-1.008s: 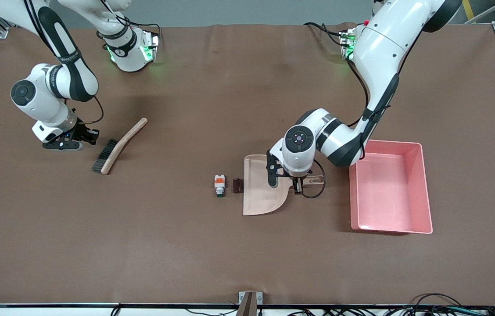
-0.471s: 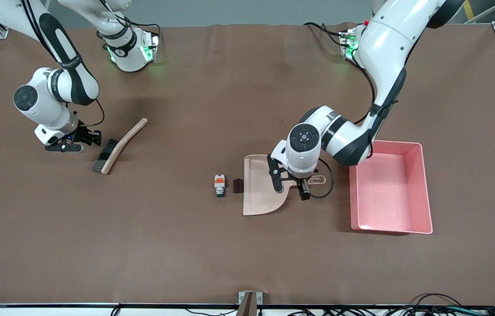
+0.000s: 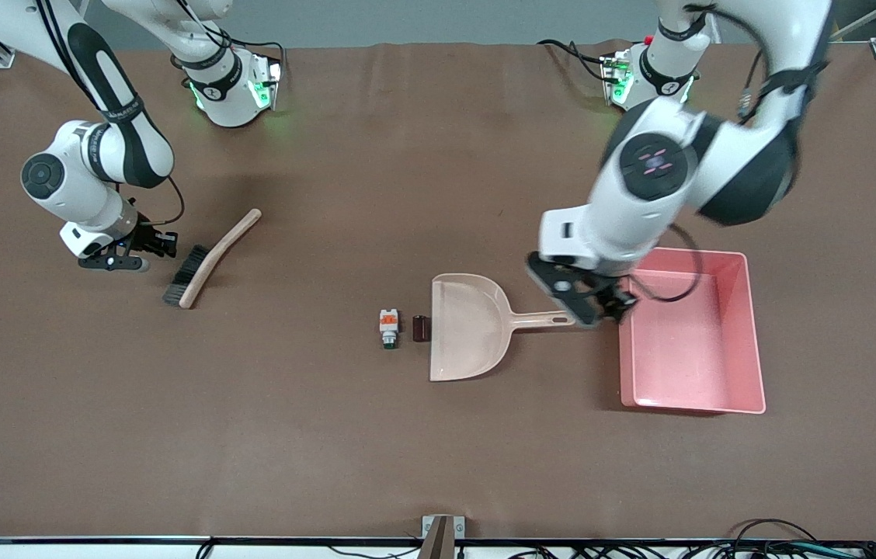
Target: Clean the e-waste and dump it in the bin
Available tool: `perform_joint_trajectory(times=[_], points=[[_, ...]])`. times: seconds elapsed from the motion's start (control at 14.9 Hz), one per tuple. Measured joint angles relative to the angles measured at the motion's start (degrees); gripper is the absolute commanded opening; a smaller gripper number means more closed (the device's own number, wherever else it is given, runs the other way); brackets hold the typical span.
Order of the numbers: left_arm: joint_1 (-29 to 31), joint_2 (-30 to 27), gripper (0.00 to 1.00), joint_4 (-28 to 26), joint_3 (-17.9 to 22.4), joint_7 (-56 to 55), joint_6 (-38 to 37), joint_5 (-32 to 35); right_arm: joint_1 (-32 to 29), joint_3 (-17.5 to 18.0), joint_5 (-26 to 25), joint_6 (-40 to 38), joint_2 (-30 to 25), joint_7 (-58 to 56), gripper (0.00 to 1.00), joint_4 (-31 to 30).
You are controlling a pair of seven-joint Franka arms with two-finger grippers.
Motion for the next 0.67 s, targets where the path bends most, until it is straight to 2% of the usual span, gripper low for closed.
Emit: perform_joint_trajectory(times=[0.07,0.13,0.2,0.27,0.34,0.4,0.47,0.54,0.61,0.67], points=[[1.9,-1.4,1.00,-0.1,0.0,-3.8,-0.2,0.0,0.1,0.0,0.1,-0.9,-0.1,0.6,0.54,0.4],[3.7,-2.5,1.00,-0.1,0.0,-6.6,-0.4,-0.1,0.3,0.1,0.4,-2.0,-0.1,1.1,0.01,0.8],[5.3,-3.4,1.00,-0.1,0.1,-9.0,-0.8,-0.1,0.5,0.1,0.8,-2.6,-0.1,1.4,0.14,1.0],[6.7,-4.2,1.00,-0.1,0.1,-11.2,-1.7,-0.1,0.8,0.1,1.5,-3.7,-0.2,2.1,0.77,1.4],[8.0,-5.1,1.00,-0.1,0.2,-13.2,-2.4,-0.1,1.2,0.1,2.3,-4.6,-0.2,2.8,0.01,1.7],[9.1,-5.9,1.00,0.0,0.3,-14.5,-3.0,-0.1,1.6,0.2,2.8,-5.0,-0.2,3.1,0.12,2.0],[10.3,-6.7,1.00,0.2,0.4,-15.0,-3.8,-0.1,1.8,0.2,3.5,-6.0,-0.3,3.5,0.58,2.3],[11.9,-7.4,1.00,0.7,0.4,-15.2,-5.0,-0.1,2.1,0.2,4.0,-7.6,-0.4,4.4,0.01,2.9],[13.7,-7.9,1.00,1.5,0.4,-15.2,-6.5,-0.1,2.4,0.2,4.5,-8.8,-0.5,4.6,0.08,3.4],[15.1,-8.3,1.00,2.5,0.4,-15.1,-7.7,-0.2,2.8,0.3,4.8,-10.0,-0.6,4.8,0.94,4.1]])
